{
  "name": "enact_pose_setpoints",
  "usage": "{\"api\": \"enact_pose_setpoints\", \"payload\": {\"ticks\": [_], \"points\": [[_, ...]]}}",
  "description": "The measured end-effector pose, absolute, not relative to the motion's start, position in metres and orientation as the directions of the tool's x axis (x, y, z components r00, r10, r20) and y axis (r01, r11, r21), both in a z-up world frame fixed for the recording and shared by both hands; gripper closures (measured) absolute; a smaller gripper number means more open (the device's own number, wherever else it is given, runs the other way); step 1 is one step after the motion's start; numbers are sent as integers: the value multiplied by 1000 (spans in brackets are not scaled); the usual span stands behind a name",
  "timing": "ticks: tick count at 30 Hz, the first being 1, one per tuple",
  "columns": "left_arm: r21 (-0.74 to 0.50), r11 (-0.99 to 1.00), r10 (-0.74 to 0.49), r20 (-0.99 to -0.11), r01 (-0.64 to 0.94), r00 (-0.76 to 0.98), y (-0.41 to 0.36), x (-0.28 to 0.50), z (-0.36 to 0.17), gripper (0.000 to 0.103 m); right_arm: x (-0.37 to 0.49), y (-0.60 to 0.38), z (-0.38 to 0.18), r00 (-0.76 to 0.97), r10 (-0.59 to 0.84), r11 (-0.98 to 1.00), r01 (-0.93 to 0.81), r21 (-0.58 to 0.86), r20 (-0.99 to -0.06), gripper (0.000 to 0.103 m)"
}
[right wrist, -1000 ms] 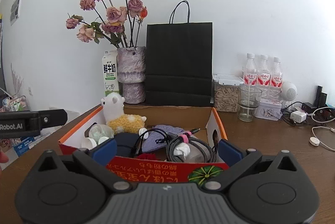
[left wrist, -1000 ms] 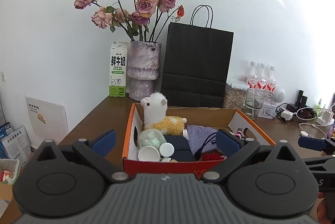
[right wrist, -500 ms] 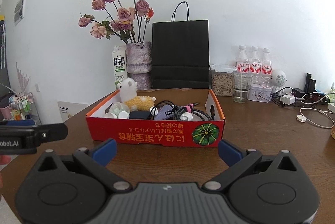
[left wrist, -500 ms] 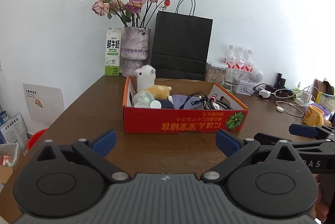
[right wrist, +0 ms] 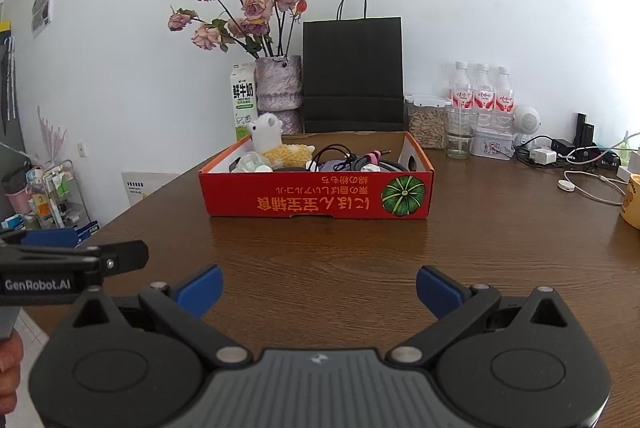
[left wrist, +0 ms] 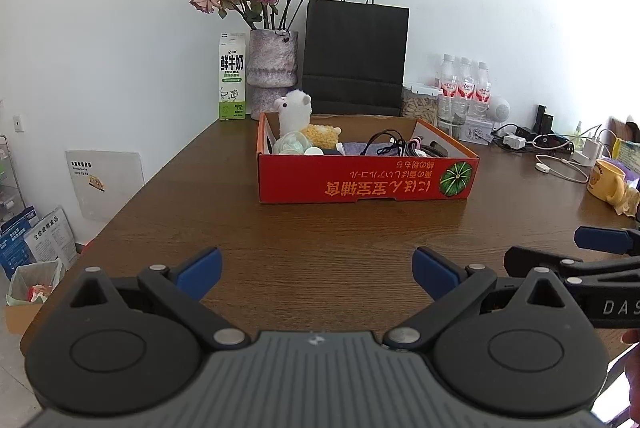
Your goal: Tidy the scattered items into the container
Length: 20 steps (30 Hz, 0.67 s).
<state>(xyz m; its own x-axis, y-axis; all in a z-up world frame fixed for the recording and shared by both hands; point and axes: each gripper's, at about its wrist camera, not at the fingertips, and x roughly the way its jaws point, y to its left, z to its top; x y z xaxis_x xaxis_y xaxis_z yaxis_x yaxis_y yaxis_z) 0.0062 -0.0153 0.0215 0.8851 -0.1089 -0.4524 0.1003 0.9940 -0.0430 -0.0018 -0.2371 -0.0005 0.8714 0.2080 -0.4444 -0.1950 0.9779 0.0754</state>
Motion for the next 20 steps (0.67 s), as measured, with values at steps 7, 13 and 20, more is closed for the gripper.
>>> {"api": "enact_pose_setpoints", "payload": {"ticks": [7,13,20], "points": [[-41,994,-111,-467,104,877,-17,7,18,0,2,-236,-3,863,213,977,-199,79,-459,0],[-55,994,-110,-476,95,873,-14,9,16,0,4,-234,-5,858,214,976,-202,77,-467,0],[-65,992,-126,-477,108,870,-13,10,15,0,6,-233,-7,853,216,976,-204,77,-475,0]]}}
